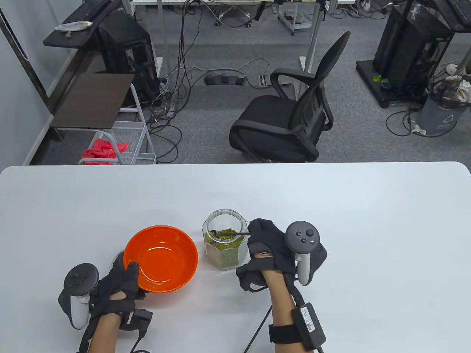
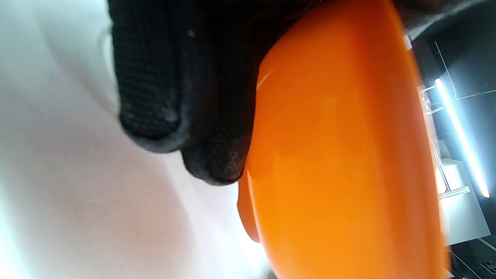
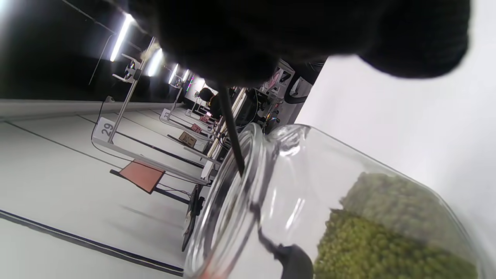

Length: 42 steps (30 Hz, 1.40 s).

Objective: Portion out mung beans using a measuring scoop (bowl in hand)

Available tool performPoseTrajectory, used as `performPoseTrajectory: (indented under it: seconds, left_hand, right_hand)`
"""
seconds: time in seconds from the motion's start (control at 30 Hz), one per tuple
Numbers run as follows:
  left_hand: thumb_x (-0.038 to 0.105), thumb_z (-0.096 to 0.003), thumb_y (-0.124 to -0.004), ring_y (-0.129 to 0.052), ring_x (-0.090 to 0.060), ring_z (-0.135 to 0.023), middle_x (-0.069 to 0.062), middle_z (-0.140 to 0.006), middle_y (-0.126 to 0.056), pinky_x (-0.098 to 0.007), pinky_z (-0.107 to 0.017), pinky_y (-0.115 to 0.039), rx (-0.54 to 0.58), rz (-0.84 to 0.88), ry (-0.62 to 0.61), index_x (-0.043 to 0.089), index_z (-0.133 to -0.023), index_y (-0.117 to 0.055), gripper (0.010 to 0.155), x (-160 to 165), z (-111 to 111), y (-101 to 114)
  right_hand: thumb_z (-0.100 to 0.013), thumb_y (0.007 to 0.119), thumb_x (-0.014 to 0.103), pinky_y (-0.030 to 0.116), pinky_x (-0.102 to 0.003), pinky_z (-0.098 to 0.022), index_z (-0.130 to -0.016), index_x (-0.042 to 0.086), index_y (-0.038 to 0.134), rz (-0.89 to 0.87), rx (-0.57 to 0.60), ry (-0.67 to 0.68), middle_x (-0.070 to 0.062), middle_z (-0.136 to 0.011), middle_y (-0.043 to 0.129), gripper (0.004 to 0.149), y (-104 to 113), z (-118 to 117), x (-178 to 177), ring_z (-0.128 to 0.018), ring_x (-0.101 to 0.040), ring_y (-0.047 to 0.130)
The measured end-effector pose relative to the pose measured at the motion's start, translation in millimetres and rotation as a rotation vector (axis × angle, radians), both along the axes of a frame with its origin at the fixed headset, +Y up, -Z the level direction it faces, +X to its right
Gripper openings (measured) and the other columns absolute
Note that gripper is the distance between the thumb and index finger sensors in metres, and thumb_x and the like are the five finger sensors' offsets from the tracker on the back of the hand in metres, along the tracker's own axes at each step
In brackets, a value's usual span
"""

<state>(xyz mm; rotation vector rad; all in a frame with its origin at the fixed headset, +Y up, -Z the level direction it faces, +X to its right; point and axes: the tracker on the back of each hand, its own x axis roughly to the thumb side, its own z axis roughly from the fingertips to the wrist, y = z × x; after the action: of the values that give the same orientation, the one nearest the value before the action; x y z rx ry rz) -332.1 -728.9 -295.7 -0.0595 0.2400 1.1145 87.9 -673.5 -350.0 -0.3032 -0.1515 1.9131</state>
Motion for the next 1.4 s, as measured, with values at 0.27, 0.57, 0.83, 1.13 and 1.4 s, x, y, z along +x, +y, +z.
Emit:
performPoseTrajectory:
  seconds: [0.27, 0.57, 0.83, 1.13, 1.4]
  left_hand:
    - [0.043, -0.0559, -0.062, -0.116, -0.025, -0.044, -0.016, -0.095, -0.071, -0.027, -0.029, -0.100, -0.002, -0.001, -0.003, 0.005, -0.108, -0.043, 0.067, 1, 0, -1]
    - [0.043, -0.0560, -0.062, -0.116, -0.024, -0.044, -0.016, -0.095, -0.071, -0.026, -0.028, -0.100, 0.005, -0.004, -0.006, 0.005, -0.108, -0.043, 0.067, 1, -1, 0]
    - [0.043, -0.0561, -0.061, -0.116, -0.024, -0.043, -0.017, -0.094, -0.072, -0.026, -0.027, -0.101, 0.001, 0.012, -0.008, 0.004, -0.108, -0.043, 0.068, 1, -1, -2]
    - [0.043, -0.0561, -0.061, -0.116, -0.023, -0.043, -0.017, -0.094, -0.072, -0.025, -0.027, -0.101, 0.001, 0.023, -0.013, 0.003, -0.107, -0.043, 0.068, 1, -1, -2]
    - [0.044, -0.0562, -0.061, -0.116, -0.023, -0.042, -0.017, -0.094, -0.072, -0.025, -0.027, -0.101, -0.001, 0.029, -0.018, 0.003, -0.107, -0.043, 0.068, 1, -1, -3]
  right_hand:
    - [-0.047, 0.075, 0.031, 0.084, -0.052, -0.030, -0.073, 0.004, 0.086, -0.087, -0.023, -0.005, -0.010, -0.037, 0.098, 0.039, -3, 7, 15, -0.012, -0.015, 0.094]
    - [-0.047, 0.075, 0.030, 0.083, -0.053, -0.032, -0.074, 0.004, 0.086, -0.169, -0.042, -0.014, -0.011, -0.038, 0.098, 0.039, -6, 10, 31, -0.013, -0.016, 0.094]
    - [-0.048, 0.075, 0.030, 0.081, -0.054, -0.033, -0.075, 0.004, 0.085, -0.211, -0.045, -0.015, -0.012, -0.039, 0.097, 0.039, -5, 13, 45, -0.014, -0.017, 0.093]
    - [-0.048, 0.074, 0.030, 0.081, -0.054, -0.034, -0.075, 0.005, 0.085, -0.253, -0.011, -0.019, -0.012, -0.040, 0.097, 0.039, 5, 19, 58, -0.015, -0.017, 0.093]
    - [-0.048, 0.075, 0.030, 0.081, -0.055, -0.034, -0.075, 0.004, 0.085, -0.286, 0.064, 0.034, -0.012, -0.040, 0.097, 0.039, 22, 26, 56, -0.015, -0.018, 0.093]
